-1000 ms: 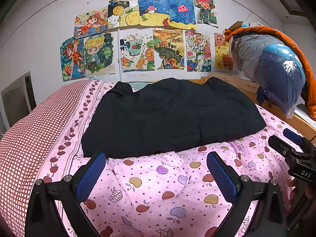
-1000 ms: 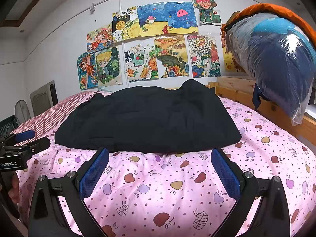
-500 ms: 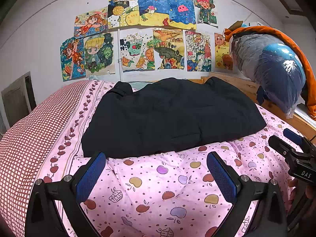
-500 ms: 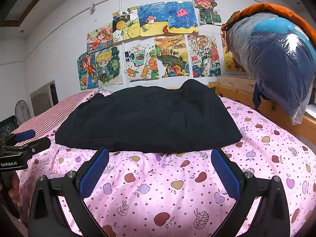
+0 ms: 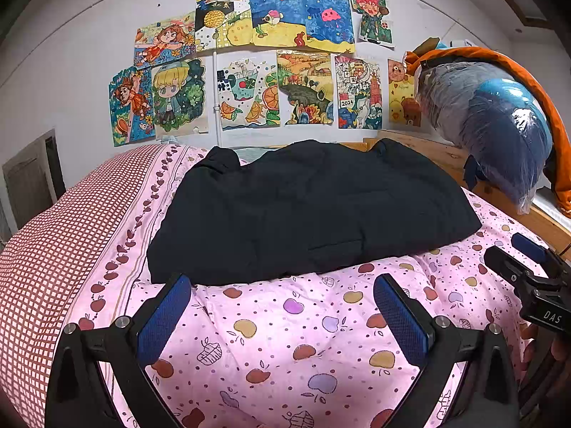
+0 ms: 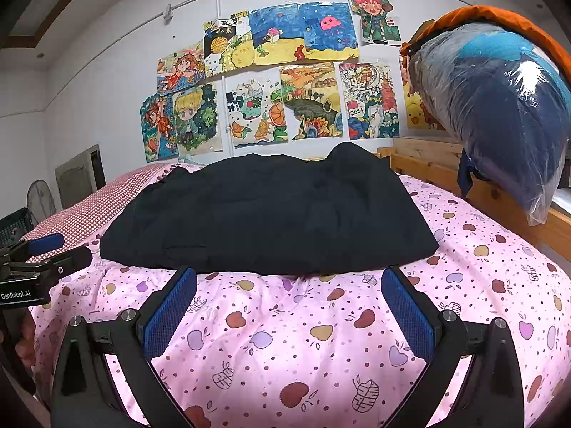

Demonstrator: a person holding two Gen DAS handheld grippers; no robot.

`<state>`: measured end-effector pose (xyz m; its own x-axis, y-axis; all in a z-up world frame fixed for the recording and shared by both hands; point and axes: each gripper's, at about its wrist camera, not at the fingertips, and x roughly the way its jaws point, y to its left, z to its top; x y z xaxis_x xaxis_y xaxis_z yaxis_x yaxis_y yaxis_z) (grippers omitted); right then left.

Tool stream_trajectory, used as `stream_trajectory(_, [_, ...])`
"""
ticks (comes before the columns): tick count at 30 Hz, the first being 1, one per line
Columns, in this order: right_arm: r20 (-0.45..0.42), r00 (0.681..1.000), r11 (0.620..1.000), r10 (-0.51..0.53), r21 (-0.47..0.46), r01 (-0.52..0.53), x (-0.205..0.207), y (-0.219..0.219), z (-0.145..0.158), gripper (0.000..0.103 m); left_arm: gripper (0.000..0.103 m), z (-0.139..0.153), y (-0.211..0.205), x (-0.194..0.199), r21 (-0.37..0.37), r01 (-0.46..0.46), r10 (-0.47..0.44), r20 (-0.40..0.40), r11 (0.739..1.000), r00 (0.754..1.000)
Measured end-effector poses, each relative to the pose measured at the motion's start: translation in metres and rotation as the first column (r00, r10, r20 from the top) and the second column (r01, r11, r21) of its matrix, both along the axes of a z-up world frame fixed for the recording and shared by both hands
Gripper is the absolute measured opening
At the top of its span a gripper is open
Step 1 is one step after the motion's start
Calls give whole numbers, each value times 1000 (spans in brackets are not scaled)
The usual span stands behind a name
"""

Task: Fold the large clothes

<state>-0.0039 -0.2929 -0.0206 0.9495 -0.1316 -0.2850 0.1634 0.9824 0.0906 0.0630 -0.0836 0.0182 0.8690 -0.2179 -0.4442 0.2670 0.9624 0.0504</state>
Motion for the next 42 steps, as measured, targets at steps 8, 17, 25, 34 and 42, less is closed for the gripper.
stream_trajectory(8, [0,1000,1000,0,0,0,0,1,0,101,103,0,-1,0,2,-1,1,-5,1000,1000])
stream_trajectory(17, [-1,1000,1000,-1,0,1,0,0,0,101,103,4,-3,3,20,-29,29,-3,999,1000])
stream_trajectory(25, [-10,1000,1000,8,-3,-9,2,4,-4,101,103,5,-1,3,22,-49,49,9,999,999])
stream_trajectory(34, [-15,1000,1000,9,0,-9,3,5,-6,101,103,1,-2,4,39,-52,52,1,998,999])
stream_trajectory(42, [-19,1000,1000,10,-2,-10,3,6,-7,101,103,0,1,5,44,-60,60,0,997,998])
